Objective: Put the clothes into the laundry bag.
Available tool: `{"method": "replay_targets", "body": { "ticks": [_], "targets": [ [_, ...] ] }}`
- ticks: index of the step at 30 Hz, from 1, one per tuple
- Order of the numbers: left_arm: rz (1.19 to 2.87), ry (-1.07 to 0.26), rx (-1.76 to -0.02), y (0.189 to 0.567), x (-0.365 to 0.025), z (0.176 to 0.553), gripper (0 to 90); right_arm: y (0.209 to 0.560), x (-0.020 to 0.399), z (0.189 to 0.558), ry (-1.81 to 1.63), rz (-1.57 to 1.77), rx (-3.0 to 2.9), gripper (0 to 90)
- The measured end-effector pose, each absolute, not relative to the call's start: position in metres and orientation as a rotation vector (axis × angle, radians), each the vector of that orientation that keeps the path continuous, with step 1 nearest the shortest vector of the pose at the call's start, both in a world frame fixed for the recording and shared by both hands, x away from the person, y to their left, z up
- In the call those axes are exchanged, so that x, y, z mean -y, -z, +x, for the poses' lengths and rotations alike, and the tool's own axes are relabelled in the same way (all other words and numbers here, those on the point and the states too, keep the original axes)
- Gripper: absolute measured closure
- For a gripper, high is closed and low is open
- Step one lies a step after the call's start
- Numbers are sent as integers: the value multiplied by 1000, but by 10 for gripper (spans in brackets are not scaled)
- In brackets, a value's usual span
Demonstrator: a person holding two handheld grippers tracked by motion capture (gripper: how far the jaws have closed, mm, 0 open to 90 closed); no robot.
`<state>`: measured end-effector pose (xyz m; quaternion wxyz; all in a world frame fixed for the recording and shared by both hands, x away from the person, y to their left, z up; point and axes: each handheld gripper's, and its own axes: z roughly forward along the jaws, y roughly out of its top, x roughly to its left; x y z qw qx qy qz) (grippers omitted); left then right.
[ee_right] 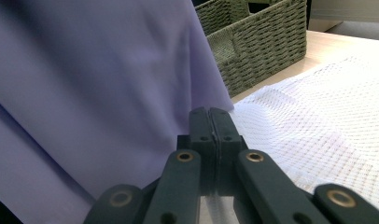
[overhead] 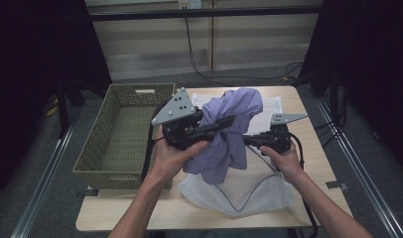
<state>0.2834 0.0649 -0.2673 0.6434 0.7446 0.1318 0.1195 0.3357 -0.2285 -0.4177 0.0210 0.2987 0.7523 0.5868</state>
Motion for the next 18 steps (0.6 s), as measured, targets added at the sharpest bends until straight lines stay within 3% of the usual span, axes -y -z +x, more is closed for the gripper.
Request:
{"method": "replay_targets", "body": {
  "ticks": [5,18],
  "targets": [
    [1766,-275,-304,283,-56,284,692,418,228,336,-1809,928,-2335,900],
    [1736,-208,-298,300,-58,285,692,422,227,336,-1800,935,-2350,899]
  ]
}}
